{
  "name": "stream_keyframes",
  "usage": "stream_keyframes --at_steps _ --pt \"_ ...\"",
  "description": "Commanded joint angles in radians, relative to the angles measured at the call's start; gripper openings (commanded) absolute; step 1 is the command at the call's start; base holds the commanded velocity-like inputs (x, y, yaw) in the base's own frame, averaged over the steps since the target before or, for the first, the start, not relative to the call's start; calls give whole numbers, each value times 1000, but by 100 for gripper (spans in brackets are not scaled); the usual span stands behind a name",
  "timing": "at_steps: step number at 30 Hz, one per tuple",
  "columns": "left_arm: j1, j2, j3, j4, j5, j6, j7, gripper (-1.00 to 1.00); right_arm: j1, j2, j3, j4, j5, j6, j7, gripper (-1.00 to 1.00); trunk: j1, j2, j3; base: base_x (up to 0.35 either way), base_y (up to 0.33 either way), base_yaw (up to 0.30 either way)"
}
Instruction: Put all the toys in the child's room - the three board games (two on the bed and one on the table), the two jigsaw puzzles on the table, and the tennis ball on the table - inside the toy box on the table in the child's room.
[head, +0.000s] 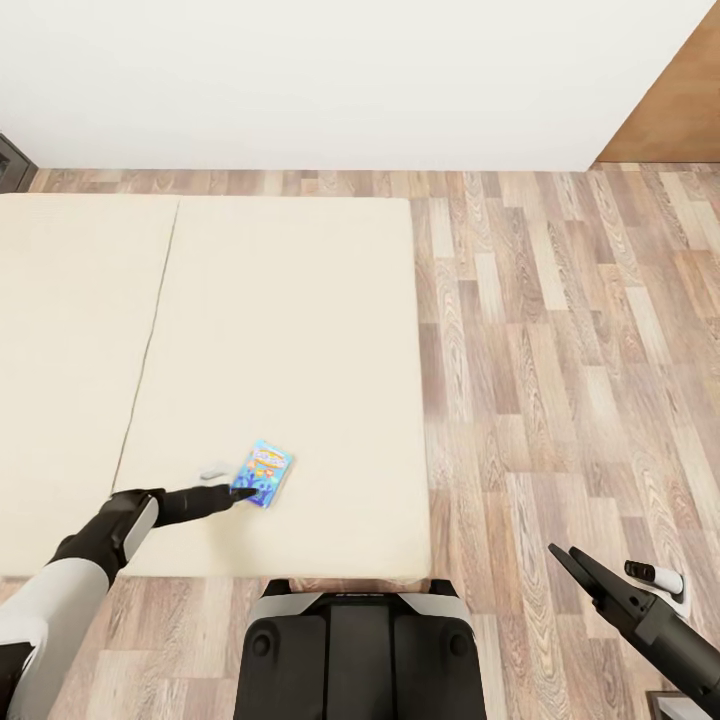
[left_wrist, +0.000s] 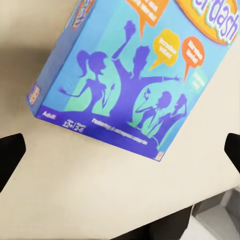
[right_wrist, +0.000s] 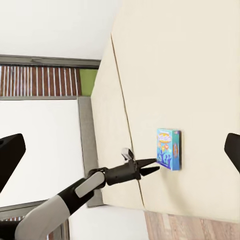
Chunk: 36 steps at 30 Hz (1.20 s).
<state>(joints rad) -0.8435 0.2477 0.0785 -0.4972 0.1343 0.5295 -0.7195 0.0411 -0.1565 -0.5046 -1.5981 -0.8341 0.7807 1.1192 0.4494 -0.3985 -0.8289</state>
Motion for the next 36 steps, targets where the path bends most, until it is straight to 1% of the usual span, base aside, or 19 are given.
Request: stream_keyframes --at_steps 1,4,8,17,22,27,28,32,36 --pt "-2 3 2 -1 4 13 -2 100 0 0 0 0 -5 6 -1 100 1 -1 -1 0 0 0" --pt "-9 14 4 -3 4 37 3 100 0 0 0 0 -5 6 -1 100 1 -1 -1 0 0 0" --pt "-18 17 4 -4 4 48 10 100 0 0 0 0 -5 6 -1 100 1 -1 -1 0 0 0" --pt "-44 18 6 -4 3 55 26 100 0 0 1 0 -5 6 -2 100 1 -1 -1 0 0 0" --pt "-56 14 6 -5 3 56 37 100 0 0 1 0 -5 6 -2 100 1 -1 -1 0 0 0" --pt "-70 8 4 -5 1 55 73 100 0 0 1 0 -5 5 -2 100 1 -1 -1 0 0 0" --pt "-73 5 4 -5 0 52 94 100 0 0 1 0 -5 6 -2 100 1 -1 -1 0 0 0" --pt "-77 -1 3 -5 -1 43 143 100 0 0 1 0 -5 6 -2 100 1 -1 -1 0 0 0" --pt "-78 -4 4 -5 -1 38 165 100 0 0 1 0 -5 6 -1 100 1 -1 -1 0 0 0"
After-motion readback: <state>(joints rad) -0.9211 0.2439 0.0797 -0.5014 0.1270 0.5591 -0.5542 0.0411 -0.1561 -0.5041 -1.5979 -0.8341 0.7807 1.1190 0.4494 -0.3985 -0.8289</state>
